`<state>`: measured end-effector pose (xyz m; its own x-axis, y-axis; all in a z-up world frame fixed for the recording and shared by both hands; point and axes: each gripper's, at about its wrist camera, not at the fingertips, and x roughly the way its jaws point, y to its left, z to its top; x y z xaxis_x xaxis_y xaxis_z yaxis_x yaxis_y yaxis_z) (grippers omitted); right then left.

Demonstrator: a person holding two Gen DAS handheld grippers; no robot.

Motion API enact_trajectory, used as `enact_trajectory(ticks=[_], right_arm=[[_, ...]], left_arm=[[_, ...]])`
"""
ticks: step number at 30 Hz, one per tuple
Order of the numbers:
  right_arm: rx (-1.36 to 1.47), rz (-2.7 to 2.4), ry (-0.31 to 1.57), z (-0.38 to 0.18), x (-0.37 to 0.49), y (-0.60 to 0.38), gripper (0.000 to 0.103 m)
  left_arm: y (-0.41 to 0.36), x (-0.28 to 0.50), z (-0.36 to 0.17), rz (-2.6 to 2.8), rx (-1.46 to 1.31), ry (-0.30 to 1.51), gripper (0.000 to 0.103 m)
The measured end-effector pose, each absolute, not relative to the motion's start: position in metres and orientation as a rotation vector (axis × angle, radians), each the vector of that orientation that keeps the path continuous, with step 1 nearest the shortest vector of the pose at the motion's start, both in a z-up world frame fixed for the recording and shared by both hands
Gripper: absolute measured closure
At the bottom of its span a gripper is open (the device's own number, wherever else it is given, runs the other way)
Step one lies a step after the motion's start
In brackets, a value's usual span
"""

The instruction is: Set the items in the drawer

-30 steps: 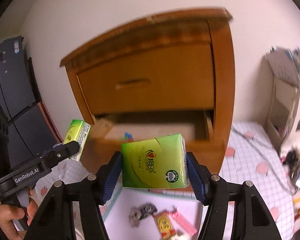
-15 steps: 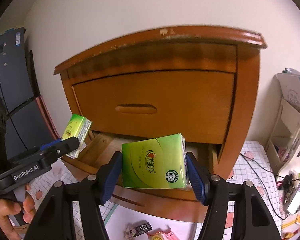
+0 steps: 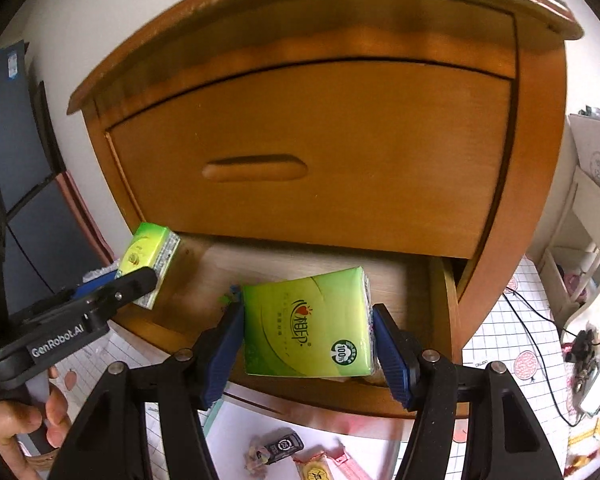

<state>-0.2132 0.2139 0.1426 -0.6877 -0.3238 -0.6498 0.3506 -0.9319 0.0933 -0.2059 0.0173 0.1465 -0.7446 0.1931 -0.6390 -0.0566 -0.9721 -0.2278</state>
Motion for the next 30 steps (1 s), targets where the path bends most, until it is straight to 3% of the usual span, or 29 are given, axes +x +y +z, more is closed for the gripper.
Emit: enact_trajectory(ticks=[16,23,26,30], right_arm=[[1.084,-2.58,0.082,0.132,-0.228,0.21,0.032],[1.087,-2.585,0.098,0.132,-0.226,0.21,0.03],[1.087,-2.588,0.089,0.129,-0.232,0.21,0.015],[1.09,-2.597,0.088,0.127,-0.231,0.213,0.009]], left_arm=[[0.024,-0.22,0.141,2.826,-1.149,-0.234,0.05],[0.022,-0.222,0.14,2.833,-1.16,-0.231,0.042],[0.02,-0.219,0.141,2.838,-1.174,-0.231,0.04],[0.021,-0.224,0.133,2.855,-1.221,-0.186,0.039]])
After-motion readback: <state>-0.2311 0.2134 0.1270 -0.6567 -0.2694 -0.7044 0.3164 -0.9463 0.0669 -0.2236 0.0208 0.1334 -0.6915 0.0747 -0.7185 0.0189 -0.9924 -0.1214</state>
